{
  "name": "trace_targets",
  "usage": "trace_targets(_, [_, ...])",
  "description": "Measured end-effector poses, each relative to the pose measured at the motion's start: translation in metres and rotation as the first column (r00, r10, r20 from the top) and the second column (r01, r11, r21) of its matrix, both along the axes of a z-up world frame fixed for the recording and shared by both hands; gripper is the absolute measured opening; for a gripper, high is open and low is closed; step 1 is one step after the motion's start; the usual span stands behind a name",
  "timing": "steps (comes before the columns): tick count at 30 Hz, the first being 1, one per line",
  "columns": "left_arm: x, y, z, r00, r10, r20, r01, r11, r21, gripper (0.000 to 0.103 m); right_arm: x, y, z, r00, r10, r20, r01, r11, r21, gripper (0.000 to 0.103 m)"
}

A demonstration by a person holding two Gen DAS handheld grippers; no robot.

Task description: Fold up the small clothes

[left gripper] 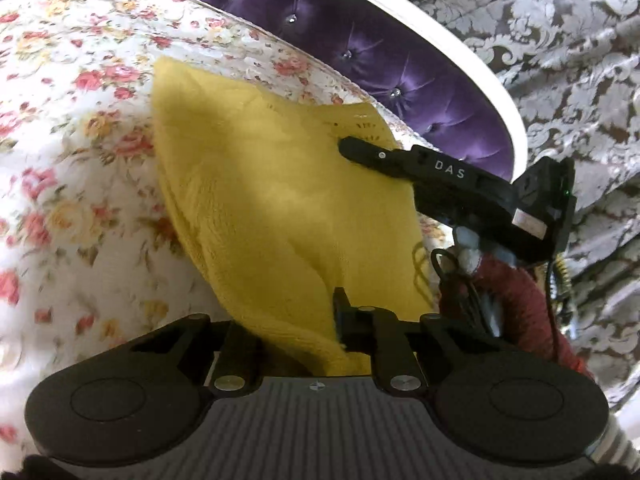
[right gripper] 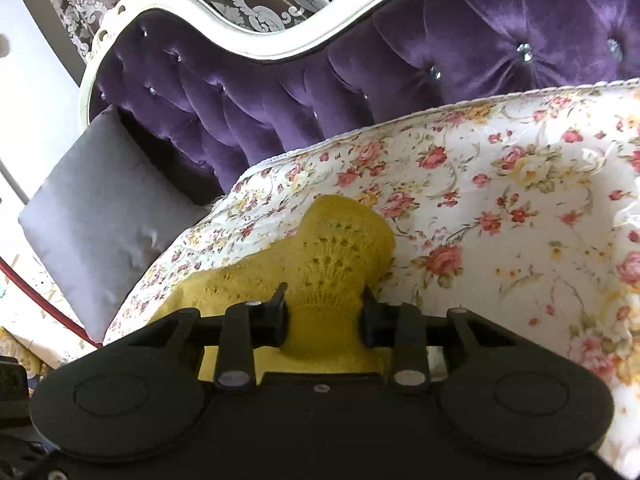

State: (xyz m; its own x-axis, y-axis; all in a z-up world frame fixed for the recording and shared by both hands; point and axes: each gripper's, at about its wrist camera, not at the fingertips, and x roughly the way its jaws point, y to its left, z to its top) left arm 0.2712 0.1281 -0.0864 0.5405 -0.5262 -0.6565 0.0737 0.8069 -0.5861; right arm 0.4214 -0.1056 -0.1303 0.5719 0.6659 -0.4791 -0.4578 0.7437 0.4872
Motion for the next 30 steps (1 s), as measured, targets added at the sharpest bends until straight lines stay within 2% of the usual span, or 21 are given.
trace_targets(5, [-0.030,0.009,0.013,1.000,-0.017,-0.003,0.017,0.998,-0.056,0.013,-0.023,-0.004,0.009,0.999,-0.016,-0.029,0.016,1.000,-0.018,0.043])
trace_targets(10, [-0.071,0.004,0.021,0.998,-0.064,-0.008,0.064,0.997,-0.047,0.013,-0.067,-0.007,0.010,0.998,0.001,-0.061,-0.004,0.998,-0.055,0.043])
trace_targets(17, [-0.157,-0.009,0.031,0.993,-0.107,-0.042,0.106,0.994,-0.030,0.013,-0.155,-0.019,0.007,0.995,0.024,-0.094,-0.035,0.993,-0.116,0.043])
trace_targets(20, [-0.187,-0.020,0.030,0.992,-0.115,-0.046,0.117,0.992,0.046,0.014,-0.185,-0.019,0.009,0.998,0.024,-0.064,-0.035,0.984,-0.173,0.044])
trace_targets(23, [-0.208,-0.030,0.026,0.994,-0.105,-0.022,0.108,0.982,0.153,0.017,-0.205,-0.015,0.009,1.000,-0.010,0.024,0.016,0.957,-0.288,0.049])
trace_targets(25, [-0.219,-0.035,0.028,0.994,-0.106,0.019,0.100,0.971,0.218,0.020,-0.210,-0.013,0.009,0.994,-0.044,0.104,0.080,0.924,-0.373,0.062])
trace_targets(26, [-0.222,-0.035,0.030,0.995,-0.098,0.028,0.089,0.968,0.233,0.021,-0.212,-0.012,0.008,0.988,-0.062,0.144,0.116,0.907,-0.405,0.065])
trace_targets(30, [-0.239,-0.031,0.034,0.997,-0.063,0.048,0.047,0.960,0.275,0.023,-0.217,-0.015,0.007,0.973,-0.105,0.204,0.183,0.893,-0.412,0.067])
